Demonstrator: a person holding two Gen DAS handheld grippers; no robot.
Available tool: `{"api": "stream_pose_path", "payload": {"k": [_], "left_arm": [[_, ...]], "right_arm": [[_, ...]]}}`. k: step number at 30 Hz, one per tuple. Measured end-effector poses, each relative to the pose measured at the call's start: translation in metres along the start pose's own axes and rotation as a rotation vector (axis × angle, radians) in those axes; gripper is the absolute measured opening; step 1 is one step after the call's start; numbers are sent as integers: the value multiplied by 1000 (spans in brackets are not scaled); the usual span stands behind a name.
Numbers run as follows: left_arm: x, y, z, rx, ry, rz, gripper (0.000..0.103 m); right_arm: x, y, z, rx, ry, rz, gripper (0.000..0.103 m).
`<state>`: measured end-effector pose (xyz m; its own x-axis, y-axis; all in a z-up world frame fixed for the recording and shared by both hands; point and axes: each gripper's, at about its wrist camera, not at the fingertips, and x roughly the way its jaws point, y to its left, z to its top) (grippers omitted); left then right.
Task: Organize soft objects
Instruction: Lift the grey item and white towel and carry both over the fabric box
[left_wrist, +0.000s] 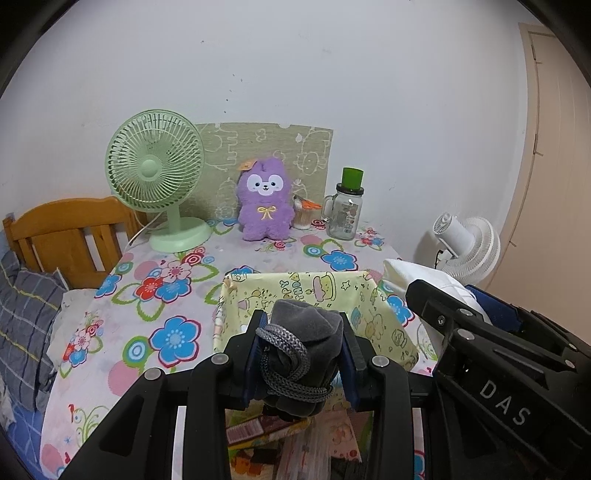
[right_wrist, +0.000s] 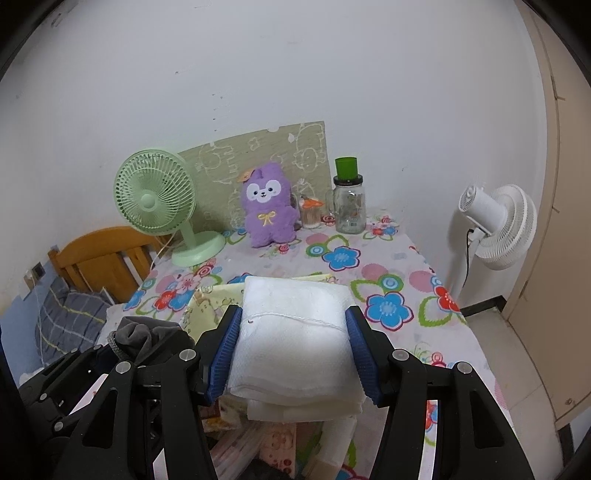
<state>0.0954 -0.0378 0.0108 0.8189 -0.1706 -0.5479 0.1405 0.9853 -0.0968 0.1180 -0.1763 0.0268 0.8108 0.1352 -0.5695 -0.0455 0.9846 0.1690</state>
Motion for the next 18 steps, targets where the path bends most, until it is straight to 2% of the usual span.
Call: {"api": "stream_pose_path", "payload": {"k": [18], "left_arm": [[50, 6, 17, -20, 63, -3, 37]], "right_arm": [[44, -4, 16, -14, 31, -6, 60]]}}
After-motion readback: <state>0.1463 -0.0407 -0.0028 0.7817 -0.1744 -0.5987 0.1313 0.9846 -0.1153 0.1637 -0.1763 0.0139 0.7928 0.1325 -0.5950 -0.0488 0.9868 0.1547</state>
